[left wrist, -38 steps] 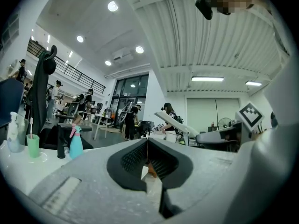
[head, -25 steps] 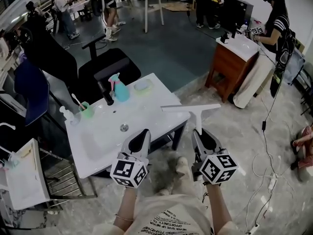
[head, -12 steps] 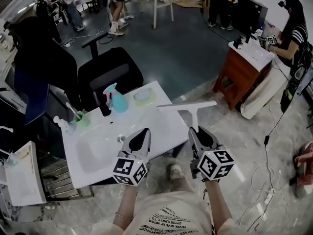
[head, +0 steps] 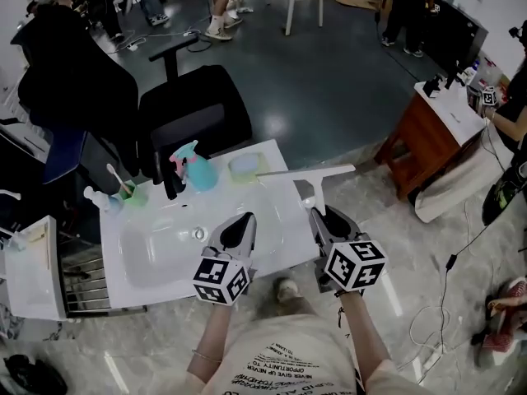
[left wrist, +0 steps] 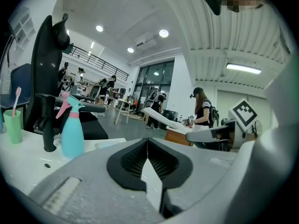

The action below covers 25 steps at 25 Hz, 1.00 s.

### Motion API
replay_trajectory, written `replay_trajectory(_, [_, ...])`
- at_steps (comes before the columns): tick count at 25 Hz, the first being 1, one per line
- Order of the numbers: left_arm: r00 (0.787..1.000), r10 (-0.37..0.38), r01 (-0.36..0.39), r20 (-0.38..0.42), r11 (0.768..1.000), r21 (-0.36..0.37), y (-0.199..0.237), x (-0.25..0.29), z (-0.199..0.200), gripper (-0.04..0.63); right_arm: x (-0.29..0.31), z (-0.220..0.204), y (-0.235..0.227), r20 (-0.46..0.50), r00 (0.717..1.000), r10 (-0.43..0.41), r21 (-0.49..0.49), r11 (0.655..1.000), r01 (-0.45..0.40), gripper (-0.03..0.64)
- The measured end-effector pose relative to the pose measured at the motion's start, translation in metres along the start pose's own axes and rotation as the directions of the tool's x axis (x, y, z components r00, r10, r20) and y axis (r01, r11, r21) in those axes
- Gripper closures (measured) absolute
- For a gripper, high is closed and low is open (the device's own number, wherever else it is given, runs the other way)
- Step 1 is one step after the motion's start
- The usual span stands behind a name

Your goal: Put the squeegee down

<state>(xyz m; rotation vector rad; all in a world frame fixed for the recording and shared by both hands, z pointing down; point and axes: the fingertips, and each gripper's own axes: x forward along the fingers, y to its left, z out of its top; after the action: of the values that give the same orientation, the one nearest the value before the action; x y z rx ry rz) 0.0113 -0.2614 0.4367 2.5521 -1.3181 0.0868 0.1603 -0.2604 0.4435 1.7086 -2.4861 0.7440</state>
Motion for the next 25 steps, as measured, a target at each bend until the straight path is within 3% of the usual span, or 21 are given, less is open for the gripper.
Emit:
replay_trajectory(16, [0.984,0.155,-0.164,-0.086,0.98,-0.111,0.035,0.045,-0.046,0.572,0.086,-0.042,-0.029,-0.224,0.969,0.105,-0.011,0.994,-0.111,0.522])
replay_trajectory(25, [0.972,0.197,-0.216,-0.13,0.964,-0.155,0.043,0.05,-0.071,0.572,0.109,-0.071,-0.033,-0.323,0.941,0.102,-0.026,0.993,-0.117,0.522])
